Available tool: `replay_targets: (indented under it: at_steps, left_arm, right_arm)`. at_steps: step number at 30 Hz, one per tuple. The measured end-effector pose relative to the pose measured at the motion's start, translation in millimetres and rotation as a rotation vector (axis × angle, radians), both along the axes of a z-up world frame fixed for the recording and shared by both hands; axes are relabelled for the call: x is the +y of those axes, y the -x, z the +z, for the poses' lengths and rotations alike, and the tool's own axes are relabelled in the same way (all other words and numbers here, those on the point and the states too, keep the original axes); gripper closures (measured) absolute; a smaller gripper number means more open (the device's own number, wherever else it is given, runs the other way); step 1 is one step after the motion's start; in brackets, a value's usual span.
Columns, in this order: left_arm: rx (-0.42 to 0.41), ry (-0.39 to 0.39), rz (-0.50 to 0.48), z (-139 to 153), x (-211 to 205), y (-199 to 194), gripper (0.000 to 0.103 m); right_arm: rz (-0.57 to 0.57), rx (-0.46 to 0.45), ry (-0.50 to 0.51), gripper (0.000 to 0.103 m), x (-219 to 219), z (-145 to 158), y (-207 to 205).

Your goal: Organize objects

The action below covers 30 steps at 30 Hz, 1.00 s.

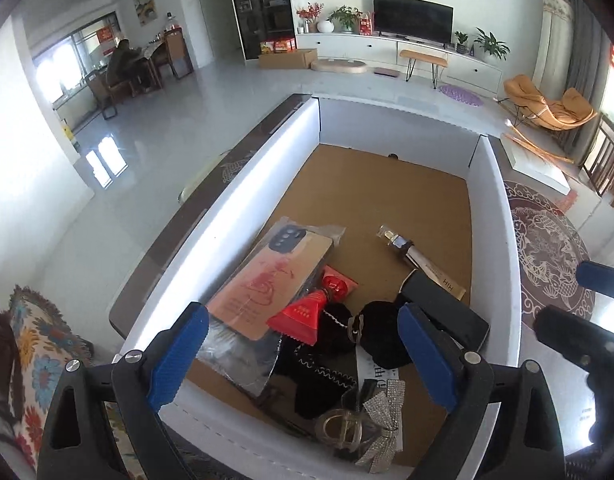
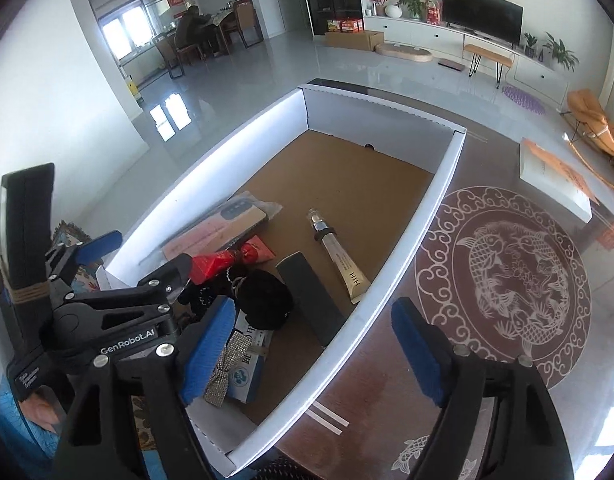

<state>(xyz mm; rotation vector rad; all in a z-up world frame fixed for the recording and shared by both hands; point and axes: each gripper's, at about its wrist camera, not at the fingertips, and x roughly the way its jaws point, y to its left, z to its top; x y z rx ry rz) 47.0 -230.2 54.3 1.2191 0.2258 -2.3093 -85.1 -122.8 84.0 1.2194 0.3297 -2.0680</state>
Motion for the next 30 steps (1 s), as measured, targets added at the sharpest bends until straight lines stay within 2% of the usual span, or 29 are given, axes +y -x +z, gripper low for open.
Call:
replay_targets:
  at_steps: [10, 30]
  left_arm:
    - [-0.011, -0.052, 0.028, 6, -8, -6, 0.007]
    - [0.000, -0.064, 0.063, 9, -17, -15, 0.007]
  right_arm:
    - [0.030, 0.012, -0.059, 0.021, -16, -7, -7]
    - [0.061, 0.015, -0.086, 0.021, -33, -11, -14]
